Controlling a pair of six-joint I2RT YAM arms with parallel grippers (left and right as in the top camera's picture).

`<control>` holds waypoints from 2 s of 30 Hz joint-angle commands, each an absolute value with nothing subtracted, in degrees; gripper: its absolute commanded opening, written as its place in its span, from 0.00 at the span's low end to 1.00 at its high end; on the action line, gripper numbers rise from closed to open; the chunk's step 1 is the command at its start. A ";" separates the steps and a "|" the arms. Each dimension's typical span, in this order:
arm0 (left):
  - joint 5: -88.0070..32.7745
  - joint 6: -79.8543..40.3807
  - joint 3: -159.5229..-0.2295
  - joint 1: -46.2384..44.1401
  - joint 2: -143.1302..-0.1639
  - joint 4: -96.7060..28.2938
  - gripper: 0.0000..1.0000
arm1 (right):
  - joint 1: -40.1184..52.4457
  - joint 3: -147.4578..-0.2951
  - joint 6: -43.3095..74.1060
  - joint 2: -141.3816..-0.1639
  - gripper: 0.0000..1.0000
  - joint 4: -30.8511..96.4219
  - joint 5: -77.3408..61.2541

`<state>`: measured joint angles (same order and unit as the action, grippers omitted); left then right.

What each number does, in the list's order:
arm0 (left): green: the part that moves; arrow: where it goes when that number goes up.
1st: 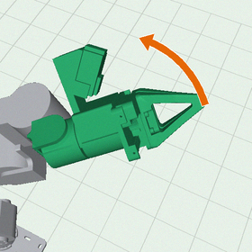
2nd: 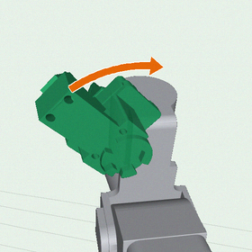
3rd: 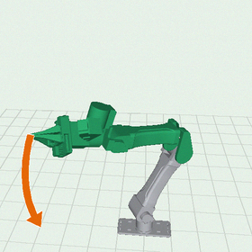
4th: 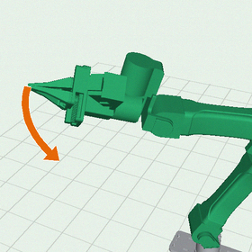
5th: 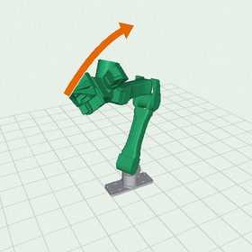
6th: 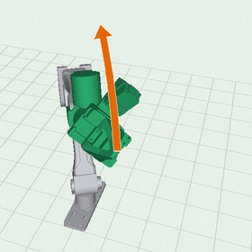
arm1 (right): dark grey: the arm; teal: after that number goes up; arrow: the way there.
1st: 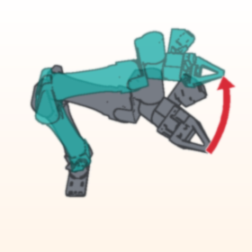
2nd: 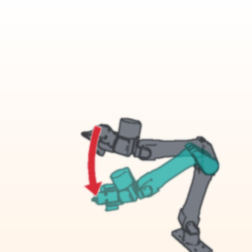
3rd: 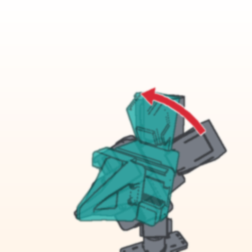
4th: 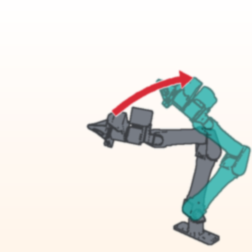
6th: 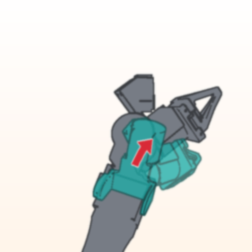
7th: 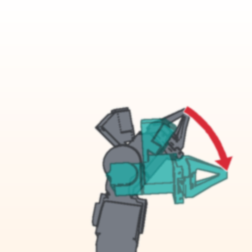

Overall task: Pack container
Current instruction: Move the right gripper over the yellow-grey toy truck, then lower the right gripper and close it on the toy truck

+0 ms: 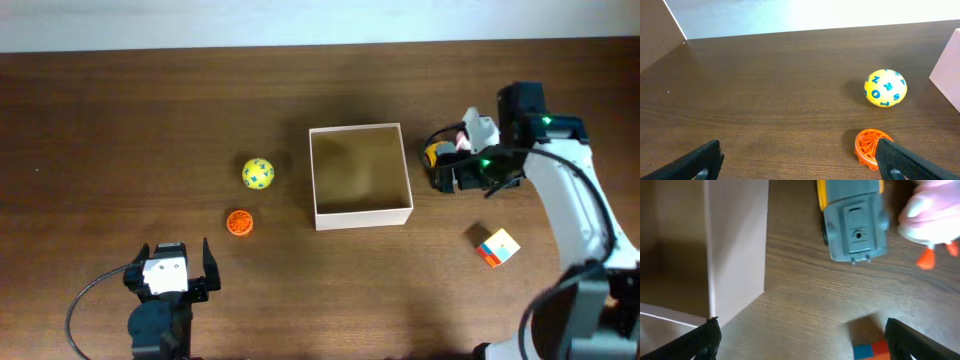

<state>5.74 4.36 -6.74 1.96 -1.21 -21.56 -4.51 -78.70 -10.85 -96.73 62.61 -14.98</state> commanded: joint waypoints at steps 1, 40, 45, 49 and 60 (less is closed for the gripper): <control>4.89 5.28 -6.50 2.20 -0.58 -21.45 0.99 | -3.86 -79.31 -16.34 -98.37 0.99 61.91 -16.01; 4.89 5.28 -6.50 2.20 -0.58 -21.45 0.99 | -3.92 -79.29 -15.57 -114.61 0.93 39.81 -13.06; 4.89 5.28 -6.50 2.20 -0.58 -21.45 0.99 | -3.95 -79.29 -15.55 -115.61 0.75 40.21 -13.06; 4.89 5.28 -6.50 2.20 -0.58 -21.45 0.99 | -3.95 -79.31 -15.57 -115.61 0.73 40.21 -13.06; 4.89 5.28 -6.50 2.20 -0.58 -21.45 0.99 | -3.95 -79.31 -15.57 -115.61 0.58 40.05 -13.06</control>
<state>5.74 4.36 -6.74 1.96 -1.21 -21.56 -4.14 -78.74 -15.38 -115.20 39.99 -13.08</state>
